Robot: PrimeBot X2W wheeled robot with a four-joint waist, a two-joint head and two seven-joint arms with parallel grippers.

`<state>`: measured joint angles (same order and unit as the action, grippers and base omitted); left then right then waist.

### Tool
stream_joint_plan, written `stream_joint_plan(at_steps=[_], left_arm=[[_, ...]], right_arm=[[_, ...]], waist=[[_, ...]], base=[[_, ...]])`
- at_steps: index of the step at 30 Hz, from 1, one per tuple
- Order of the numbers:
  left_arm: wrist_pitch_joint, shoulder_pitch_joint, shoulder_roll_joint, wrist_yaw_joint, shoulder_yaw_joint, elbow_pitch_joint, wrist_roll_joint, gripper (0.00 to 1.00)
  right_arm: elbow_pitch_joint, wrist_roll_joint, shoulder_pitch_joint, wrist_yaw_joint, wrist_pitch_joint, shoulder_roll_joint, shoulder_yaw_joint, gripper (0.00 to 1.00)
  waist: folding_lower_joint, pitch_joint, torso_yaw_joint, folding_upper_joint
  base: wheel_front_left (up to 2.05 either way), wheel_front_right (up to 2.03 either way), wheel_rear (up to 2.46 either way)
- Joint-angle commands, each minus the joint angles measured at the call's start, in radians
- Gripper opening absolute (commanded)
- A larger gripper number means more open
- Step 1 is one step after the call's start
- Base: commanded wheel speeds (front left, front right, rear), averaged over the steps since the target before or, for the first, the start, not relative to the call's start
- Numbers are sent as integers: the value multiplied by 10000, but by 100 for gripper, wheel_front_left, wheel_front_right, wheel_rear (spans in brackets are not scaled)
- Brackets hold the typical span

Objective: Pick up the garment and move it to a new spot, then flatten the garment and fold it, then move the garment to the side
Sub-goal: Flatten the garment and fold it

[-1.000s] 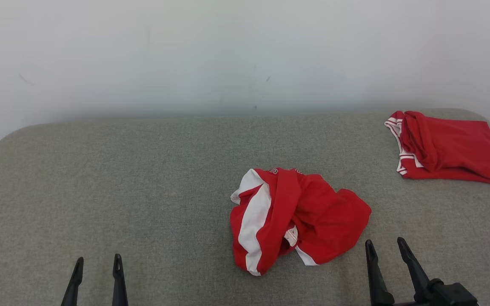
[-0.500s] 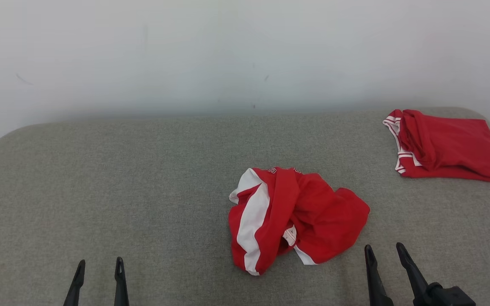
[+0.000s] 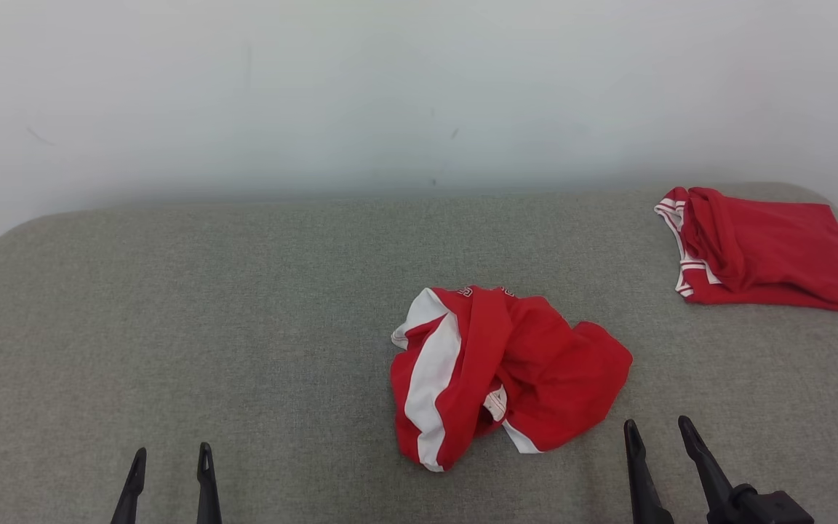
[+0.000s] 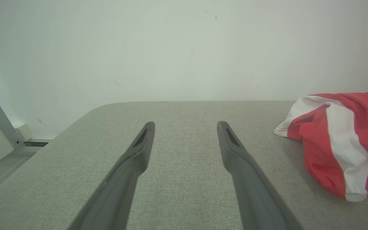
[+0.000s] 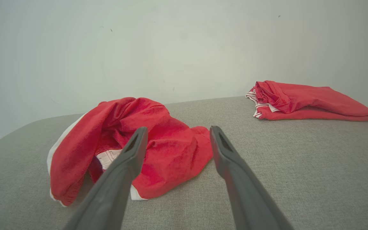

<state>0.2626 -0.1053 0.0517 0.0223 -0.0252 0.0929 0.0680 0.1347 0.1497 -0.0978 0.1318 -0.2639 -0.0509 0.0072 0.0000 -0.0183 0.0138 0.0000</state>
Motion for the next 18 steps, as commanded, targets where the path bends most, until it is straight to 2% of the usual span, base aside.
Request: stream_joint_plan(at_steps=[1, 18], left_arm=[[30, -105, -22, -35, 10, 44, 57, 100], [30, -97, -22, -124, -33, 146, 103, 100]], right_arm=[[-22, 60, -27, -26, -1, 15, -16, 100], [2, 40, 4, -26, -1, 15, -25, 100]], waist=[[0, 2, 5, 0], [0, 17, 18, 0]], base=[[0, 0, 0], [0, 0, 0]])
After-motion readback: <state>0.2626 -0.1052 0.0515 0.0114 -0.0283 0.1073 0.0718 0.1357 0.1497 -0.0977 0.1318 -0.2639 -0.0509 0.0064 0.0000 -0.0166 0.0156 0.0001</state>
